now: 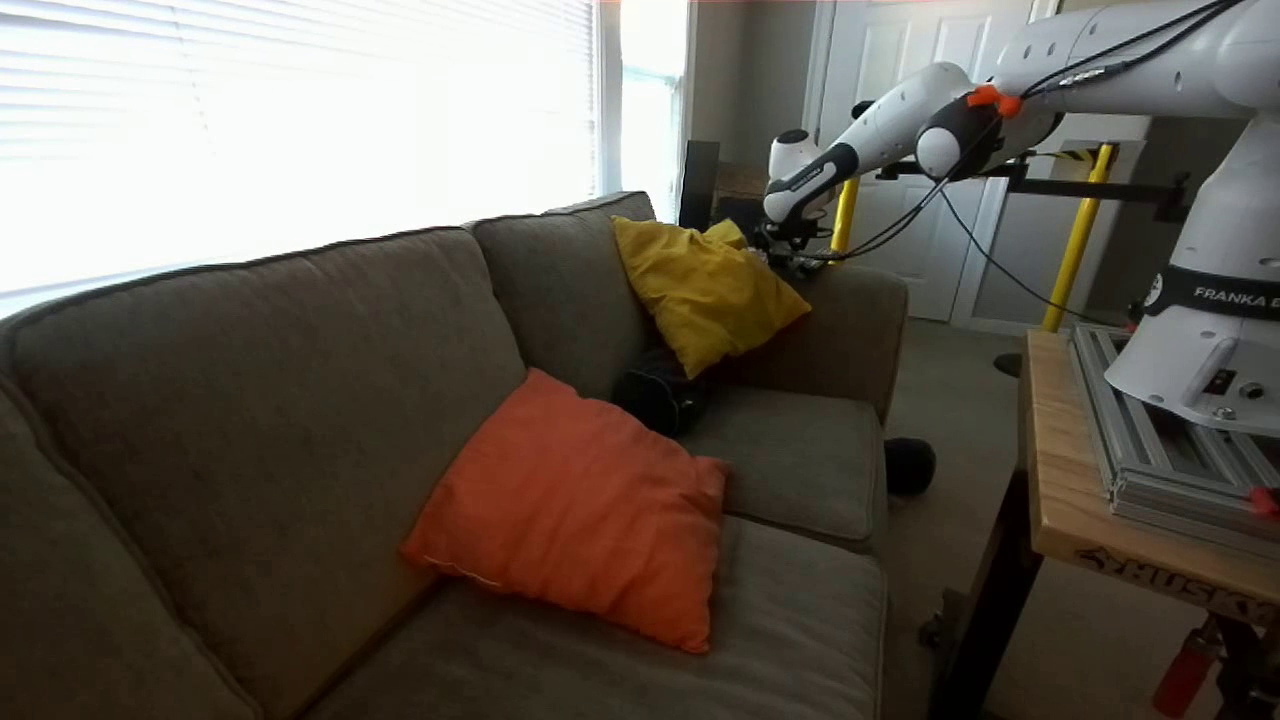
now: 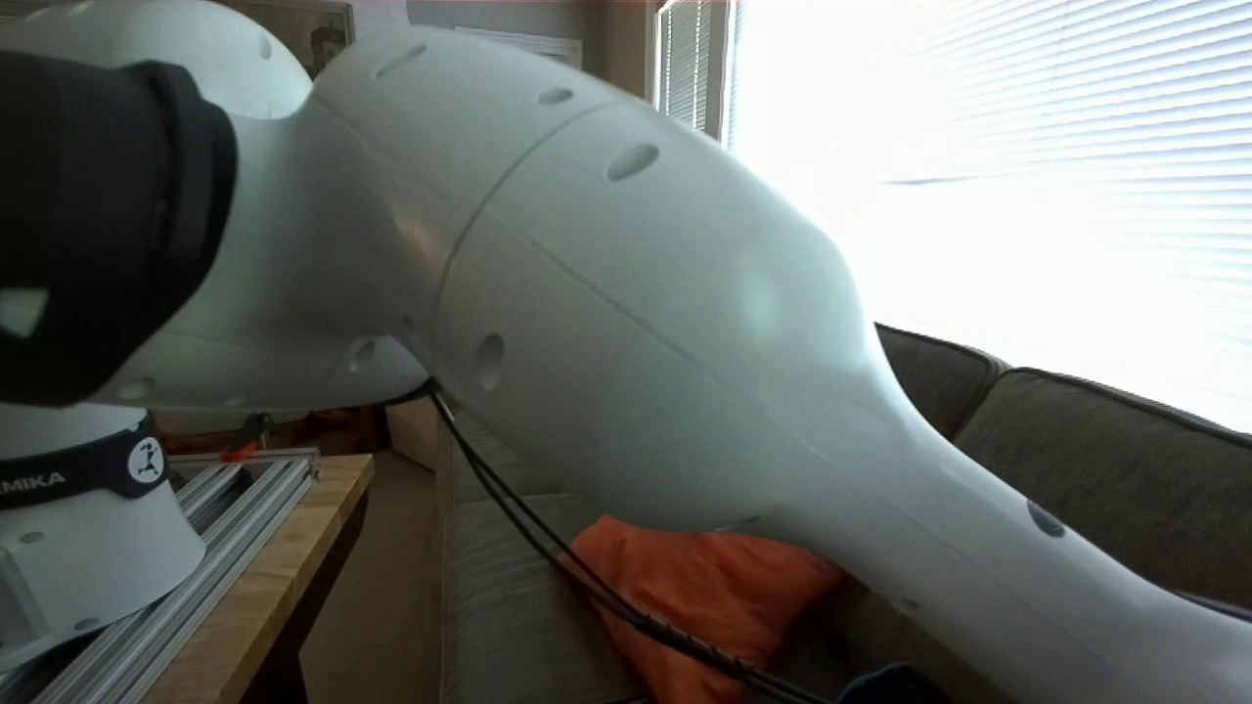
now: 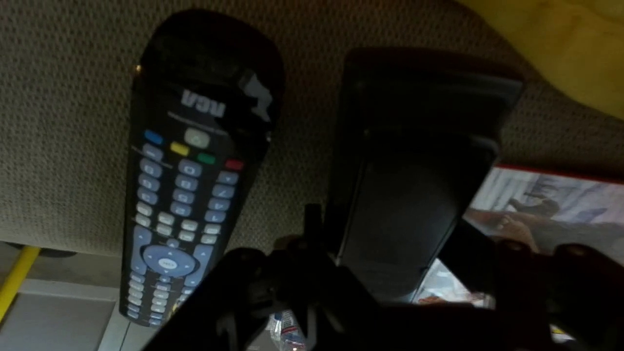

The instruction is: Put the remote on the right armrest

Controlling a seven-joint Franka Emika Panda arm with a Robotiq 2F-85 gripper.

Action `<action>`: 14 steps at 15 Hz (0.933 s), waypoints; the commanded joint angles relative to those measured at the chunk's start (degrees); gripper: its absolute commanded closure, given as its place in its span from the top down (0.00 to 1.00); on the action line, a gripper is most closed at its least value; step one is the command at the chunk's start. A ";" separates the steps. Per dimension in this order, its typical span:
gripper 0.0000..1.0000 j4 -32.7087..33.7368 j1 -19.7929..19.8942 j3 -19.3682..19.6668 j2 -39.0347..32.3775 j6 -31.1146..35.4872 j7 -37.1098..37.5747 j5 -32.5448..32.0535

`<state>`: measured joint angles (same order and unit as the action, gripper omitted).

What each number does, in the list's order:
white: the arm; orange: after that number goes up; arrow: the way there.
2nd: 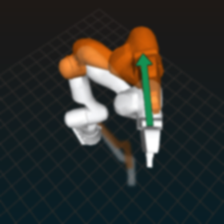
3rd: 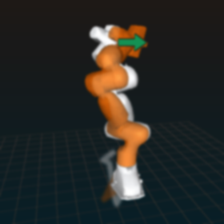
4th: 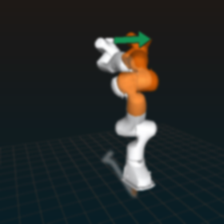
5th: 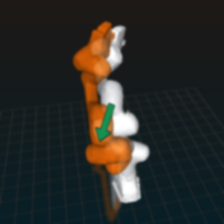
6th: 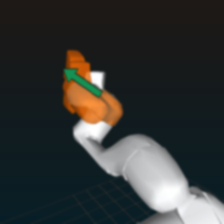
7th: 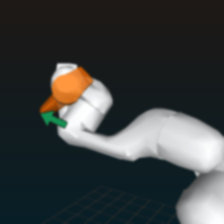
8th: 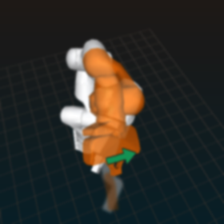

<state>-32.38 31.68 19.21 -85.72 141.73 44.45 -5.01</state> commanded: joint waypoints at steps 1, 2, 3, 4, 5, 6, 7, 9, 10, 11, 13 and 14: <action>0.33 -0.89 0.65 -0.07 0.00 1.04 2.30 -0.32; 0.33 -1.07 0.77 -0.18 -0.01 0.77 2.61 -0.26; 0.33 -1.05 0.80 -0.09 -0.02 0.00 3.18 -0.24; 0.83 -1.01 0.86 -0.05 -0.02 -0.25 3.45 -0.28; 0.85 -0.83 0.93 0.01 -0.02 -0.33 3.88 -0.26; 0.91 -0.59 0.97 0.20 -0.02 -0.49 4.64 -0.25; 0.99 -0.17 1.01 0.44 0.00 -0.65 5.48 -0.20; 1.00 0.81 0.73 1.65 0.14 -1.69 8.49 -0.20; 1.00 1.19 0.44 2.66 0.25 -1.61 10.75 -0.38; 1.00 1.95 0.35 3.20 0.31 -2.05 12.12 -0.18; 1.00 2.58 -0.32 4.99 0.77 -2.13 15.63 -0.41; 1.00 5.24 -0.19 5.12 0.04 -4.31 16.65 -1.12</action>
<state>-31.40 31.89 22.65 -84.95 141.18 56.24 -5.01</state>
